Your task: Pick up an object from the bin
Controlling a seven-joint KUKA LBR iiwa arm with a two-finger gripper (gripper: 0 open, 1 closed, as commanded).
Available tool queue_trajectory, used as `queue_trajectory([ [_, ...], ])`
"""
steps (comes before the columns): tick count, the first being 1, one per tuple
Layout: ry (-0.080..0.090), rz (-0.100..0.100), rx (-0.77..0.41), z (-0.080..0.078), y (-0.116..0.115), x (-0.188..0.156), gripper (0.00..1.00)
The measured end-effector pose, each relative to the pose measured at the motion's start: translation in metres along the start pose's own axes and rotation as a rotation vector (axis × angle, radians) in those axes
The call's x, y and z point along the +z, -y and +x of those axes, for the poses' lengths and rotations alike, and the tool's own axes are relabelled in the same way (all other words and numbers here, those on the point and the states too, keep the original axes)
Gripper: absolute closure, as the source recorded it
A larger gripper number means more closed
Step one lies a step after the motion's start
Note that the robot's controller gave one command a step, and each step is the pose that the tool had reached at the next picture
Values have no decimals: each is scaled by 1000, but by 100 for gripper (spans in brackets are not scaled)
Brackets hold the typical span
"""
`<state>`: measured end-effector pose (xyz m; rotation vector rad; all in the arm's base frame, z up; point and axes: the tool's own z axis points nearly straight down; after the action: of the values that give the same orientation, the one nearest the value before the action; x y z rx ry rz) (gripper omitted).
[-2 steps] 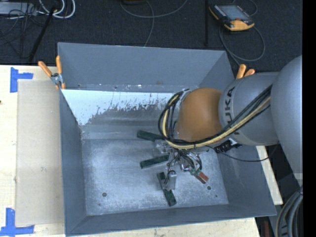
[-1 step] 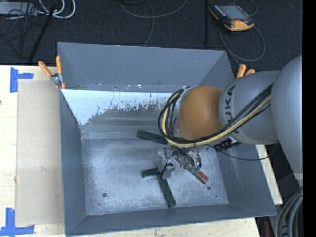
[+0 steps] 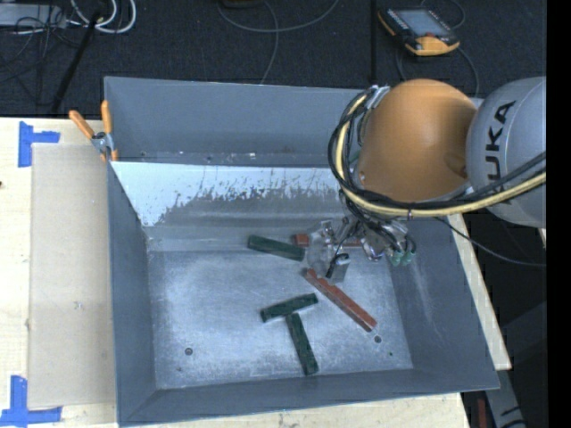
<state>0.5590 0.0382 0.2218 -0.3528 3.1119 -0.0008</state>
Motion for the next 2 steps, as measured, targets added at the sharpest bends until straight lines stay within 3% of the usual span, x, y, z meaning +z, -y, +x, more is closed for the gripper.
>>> queue_trajectory([
  [1,-9,-2,3,2,0,5,0],
  [2,-20,-3,105,40,-14,132,0],
])
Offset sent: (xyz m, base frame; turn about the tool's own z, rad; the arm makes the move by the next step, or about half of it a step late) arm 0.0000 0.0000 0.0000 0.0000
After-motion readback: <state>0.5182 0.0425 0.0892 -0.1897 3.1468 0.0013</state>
